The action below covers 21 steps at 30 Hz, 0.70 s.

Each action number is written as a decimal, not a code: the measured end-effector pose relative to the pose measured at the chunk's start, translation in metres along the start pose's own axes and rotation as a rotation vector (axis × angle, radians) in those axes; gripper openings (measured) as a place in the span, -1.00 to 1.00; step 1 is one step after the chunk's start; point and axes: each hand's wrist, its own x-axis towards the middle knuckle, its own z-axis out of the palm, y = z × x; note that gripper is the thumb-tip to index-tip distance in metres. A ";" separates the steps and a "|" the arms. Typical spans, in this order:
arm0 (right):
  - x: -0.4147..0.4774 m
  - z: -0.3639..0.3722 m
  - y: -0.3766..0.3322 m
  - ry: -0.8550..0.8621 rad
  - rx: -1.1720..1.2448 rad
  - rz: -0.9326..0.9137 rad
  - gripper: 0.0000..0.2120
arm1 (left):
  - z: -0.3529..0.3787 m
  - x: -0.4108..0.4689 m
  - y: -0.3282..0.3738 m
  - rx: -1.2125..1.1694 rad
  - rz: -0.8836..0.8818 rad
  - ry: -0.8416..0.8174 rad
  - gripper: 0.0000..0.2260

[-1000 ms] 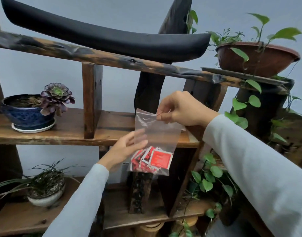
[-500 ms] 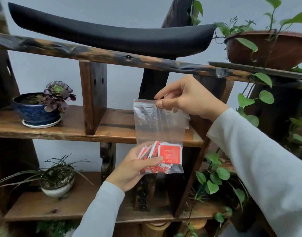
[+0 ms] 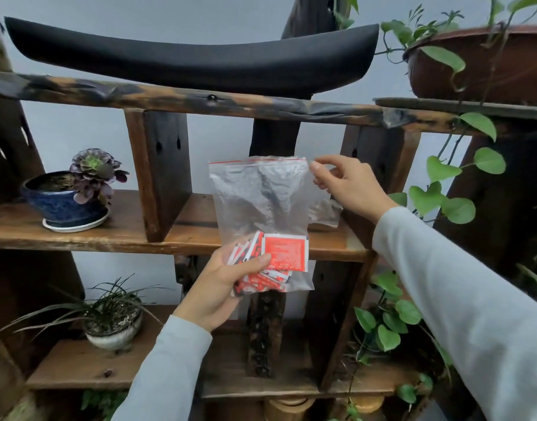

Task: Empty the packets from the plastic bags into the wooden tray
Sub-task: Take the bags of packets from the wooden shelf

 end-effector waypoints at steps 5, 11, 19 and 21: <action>0.004 0.035 0.065 -0.099 -0.197 0.139 -0.34 | -0.002 0.009 0.009 0.003 0.003 0.049 -0.64; -0.003 0.071 0.119 -0.160 -0.335 0.142 -0.19 | -0.004 0.020 0.014 0.010 -0.013 0.110 -0.62; -0.001 0.094 0.142 -0.047 -0.450 0.062 -0.63 | -0.016 0.029 -0.003 -0.007 -0.074 0.190 -0.57; 0.002 0.095 0.144 0.020 -0.422 0.048 -0.75 | -0.018 0.029 -0.006 0.001 -0.091 0.206 -0.56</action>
